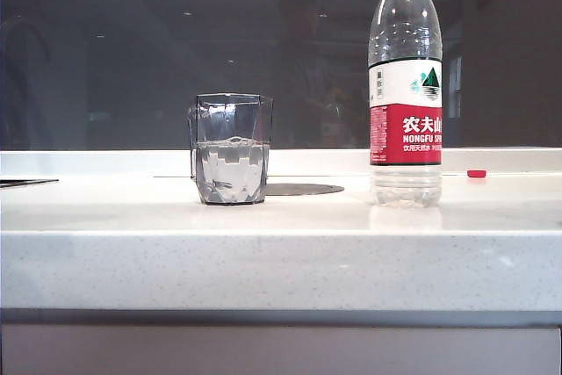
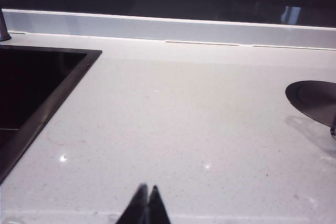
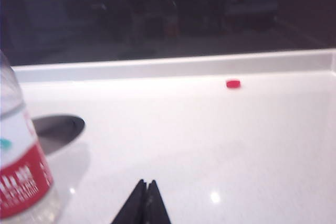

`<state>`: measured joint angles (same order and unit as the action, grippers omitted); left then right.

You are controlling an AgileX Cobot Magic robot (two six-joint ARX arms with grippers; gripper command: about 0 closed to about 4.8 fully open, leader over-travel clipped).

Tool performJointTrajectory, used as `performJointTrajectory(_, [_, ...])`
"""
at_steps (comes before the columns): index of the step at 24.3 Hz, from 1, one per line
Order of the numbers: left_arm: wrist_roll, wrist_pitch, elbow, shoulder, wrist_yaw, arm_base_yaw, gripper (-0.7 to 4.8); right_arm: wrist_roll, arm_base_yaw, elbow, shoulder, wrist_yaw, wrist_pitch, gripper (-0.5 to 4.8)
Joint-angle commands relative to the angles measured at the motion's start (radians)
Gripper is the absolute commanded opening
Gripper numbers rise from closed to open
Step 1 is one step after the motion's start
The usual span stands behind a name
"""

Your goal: Pick up the mineral water bottle on the table and pour water into the mug until it's half full.

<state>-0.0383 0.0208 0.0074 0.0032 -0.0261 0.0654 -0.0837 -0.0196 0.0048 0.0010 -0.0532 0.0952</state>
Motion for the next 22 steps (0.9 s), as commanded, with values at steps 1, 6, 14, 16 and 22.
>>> performJointTrajectory(1, [0.002,-0.006,0.003,0.0,0.004,-0.001,-0.04,0.037,0.0,-0.003,-0.003,0.01,-0.034,-0.01])
performJointTrajectory(6, [0.002,-0.006,0.003,0.0,0.004,-0.001,-0.04,0.062,0.014,-0.003,-0.003,0.013,-0.054,-0.01])
performJointTrajectory(14, [0.002,-0.006,0.003,0.0,0.005,-0.001,-0.04,0.089,0.014,-0.003,-0.003,0.074,-0.054,-0.01])
performJointTrajectory(16, [0.002,-0.006,0.003,0.0,0.004,-0.001,-0.04,0.088,0.011,-0.003,-0.003,0.077,-0.051,-0.01])
performJointTrajectory(22, [0.002,-0.006,0.003,0.0,0.004,-0.001,-0.04,0.088,0.007,-0.003,-0.003,0.077,-0.015,-0.01])
